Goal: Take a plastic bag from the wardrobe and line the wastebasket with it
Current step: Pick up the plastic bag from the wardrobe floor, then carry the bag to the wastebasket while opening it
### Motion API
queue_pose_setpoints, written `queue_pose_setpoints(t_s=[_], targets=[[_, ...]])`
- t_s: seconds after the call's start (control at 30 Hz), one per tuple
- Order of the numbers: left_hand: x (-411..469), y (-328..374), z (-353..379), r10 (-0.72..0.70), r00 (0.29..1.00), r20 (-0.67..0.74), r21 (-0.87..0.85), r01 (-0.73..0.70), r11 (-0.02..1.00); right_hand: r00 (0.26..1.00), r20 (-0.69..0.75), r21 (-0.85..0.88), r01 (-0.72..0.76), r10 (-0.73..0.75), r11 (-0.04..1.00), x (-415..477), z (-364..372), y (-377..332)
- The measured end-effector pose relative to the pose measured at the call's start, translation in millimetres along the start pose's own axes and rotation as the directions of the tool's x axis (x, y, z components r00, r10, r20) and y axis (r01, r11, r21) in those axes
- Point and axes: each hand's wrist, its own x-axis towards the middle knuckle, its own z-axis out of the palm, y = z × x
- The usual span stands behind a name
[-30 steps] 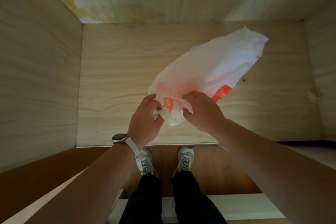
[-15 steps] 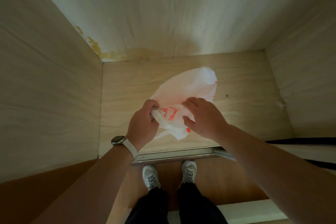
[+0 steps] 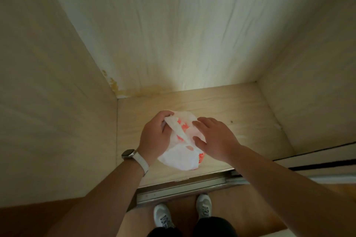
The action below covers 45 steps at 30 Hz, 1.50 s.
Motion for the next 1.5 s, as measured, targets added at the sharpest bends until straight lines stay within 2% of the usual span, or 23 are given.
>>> queue_pose_setpoints(t_s=[0.2,0.43,0.63,0.87,1.03,1.17,1.27,1.5], targets=[[-2.8,15.5,-31.9,0.022,0.997,-0.073,-0.015,-0.023,1.0,0.998,-0.016,-0.031,0.052,-0.053,0.998,6.2,-23.3,-21.2],[-15.8,35.2,-62.7,0.008,0.978,-0.209,0.037,-0.001,0.999,0.973,-0.091,-0.055,0.208,-0.212,0.977,25.5,-48.5,-28.3],[-39.7,55.9,-62.6,-0.09,0.922,-0.377,0.053,0.119,0.991,0.915,-0.074,-0.042,0.394,-0.396,0.918,31.6,-68.4,-23.2],[-95.8,95.0,-42.3,-0.205,0.796,-0.569,0.075,0.298,0.951,0.815,-0.003,-0.01,0.58,-0.58,0.815,19.0,-81.0,-23.2],[-151.5,118.1,-25.8,-0.271,0.672,-0.689,0.023,0.394,0.919,0.71,0.025,0.041,0.703,-0.704,0.71,-2.8,-71.7,-38.4],[-201.4,130.3,-17.0,-0.352,0.537,-0.766,-0.079,0.465,0.882,0.637,0.028,0.097,0.765,-0.77,0.637,-21.9,-62.7,-64.8],[-234.5,139.2,-16.0,-0.364,0.453,-0.814,-0.095,0.514,0.853,0.58,0.021,0.124,0.807,-0.814,0.578,-37.5,-55.8,-85.6],[-303.5,129.6,-23.7,-0.39,0.316,-0.865,-0.131,0.608,0.783,0.408,0.033,0.105,0.906,-0.912,0.41,-64.7,-41.3,-130.4]])
